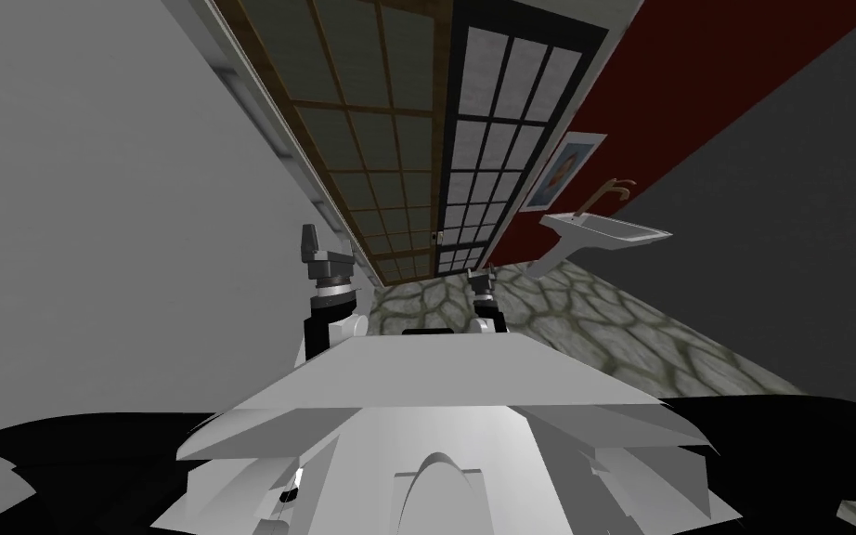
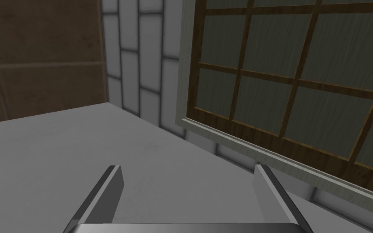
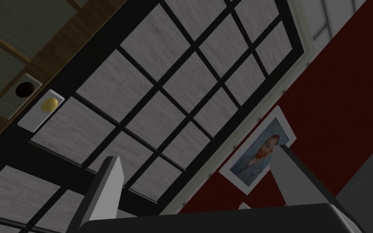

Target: Pull the door open

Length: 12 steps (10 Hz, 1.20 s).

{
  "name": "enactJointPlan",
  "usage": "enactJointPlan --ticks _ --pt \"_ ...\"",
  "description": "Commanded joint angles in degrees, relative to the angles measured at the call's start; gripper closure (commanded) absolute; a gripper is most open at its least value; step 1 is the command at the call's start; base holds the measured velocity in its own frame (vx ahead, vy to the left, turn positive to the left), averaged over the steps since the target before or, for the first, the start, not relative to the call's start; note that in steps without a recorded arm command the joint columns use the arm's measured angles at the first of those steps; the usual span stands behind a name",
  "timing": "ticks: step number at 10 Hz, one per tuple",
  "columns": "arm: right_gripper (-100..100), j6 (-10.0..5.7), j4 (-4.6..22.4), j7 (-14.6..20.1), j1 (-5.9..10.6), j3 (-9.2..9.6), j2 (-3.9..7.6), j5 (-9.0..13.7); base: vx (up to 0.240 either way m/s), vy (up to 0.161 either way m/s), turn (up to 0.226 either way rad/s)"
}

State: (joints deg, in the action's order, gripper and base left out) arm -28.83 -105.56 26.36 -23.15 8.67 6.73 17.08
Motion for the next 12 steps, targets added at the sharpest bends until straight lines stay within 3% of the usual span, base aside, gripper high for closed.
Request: enactJointPlan --ticks 1,12 --pt "-100 -0.87 2.1 2.0 0.71 0.46 0.61 1.0 0.097 0.003 0.075" --pt "-100 -6.50 16.7 15.3 5.24 4.15 4.39 7.8 0.098 -0.013 0.082"
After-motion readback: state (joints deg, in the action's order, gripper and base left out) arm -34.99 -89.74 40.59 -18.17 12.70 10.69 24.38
